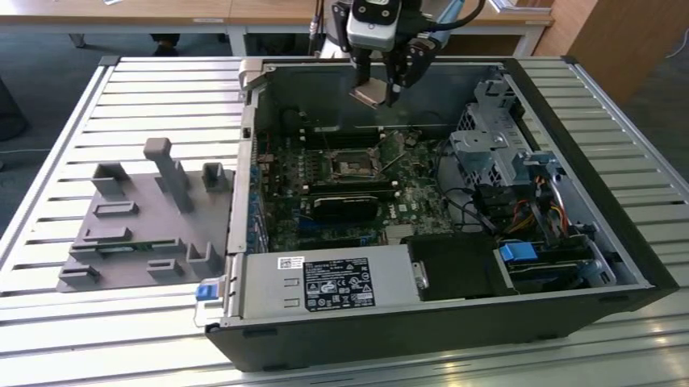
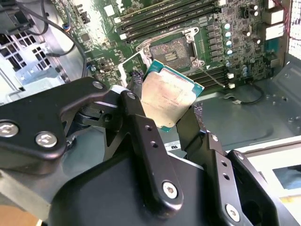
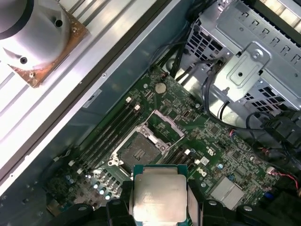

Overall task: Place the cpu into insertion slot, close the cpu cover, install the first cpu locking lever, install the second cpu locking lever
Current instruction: 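Place the cpu into insertion slot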

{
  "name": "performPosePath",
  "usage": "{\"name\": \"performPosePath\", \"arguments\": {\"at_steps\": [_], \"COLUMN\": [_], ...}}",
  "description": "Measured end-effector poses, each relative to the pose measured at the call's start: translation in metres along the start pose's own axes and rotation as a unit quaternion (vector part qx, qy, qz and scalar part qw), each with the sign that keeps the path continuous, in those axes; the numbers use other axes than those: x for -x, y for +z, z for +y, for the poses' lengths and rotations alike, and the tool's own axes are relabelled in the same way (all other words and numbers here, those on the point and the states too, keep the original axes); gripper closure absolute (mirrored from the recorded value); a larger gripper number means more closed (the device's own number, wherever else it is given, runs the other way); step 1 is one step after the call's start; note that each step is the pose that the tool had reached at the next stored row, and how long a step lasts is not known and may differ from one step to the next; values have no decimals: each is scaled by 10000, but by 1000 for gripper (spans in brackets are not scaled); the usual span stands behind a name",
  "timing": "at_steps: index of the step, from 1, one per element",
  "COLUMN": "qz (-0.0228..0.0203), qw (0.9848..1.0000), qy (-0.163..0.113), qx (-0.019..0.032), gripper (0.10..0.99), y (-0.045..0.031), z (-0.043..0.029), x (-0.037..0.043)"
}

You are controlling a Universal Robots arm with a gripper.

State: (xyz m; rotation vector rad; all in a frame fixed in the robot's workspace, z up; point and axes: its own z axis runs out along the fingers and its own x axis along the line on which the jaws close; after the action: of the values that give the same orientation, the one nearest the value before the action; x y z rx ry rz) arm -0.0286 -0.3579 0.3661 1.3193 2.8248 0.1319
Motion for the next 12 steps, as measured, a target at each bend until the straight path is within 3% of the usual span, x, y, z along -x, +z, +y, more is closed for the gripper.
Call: {"name": "performPosePath", "arguments": {"at_steps": [6,12], "qz": [-28,-57], "qw": [9996,9982], "qy": [292,600], "qx": [3,6], "gripper": [549,549], "y": [5,11], "z": [0,-1], "x": [-1,-3]}}
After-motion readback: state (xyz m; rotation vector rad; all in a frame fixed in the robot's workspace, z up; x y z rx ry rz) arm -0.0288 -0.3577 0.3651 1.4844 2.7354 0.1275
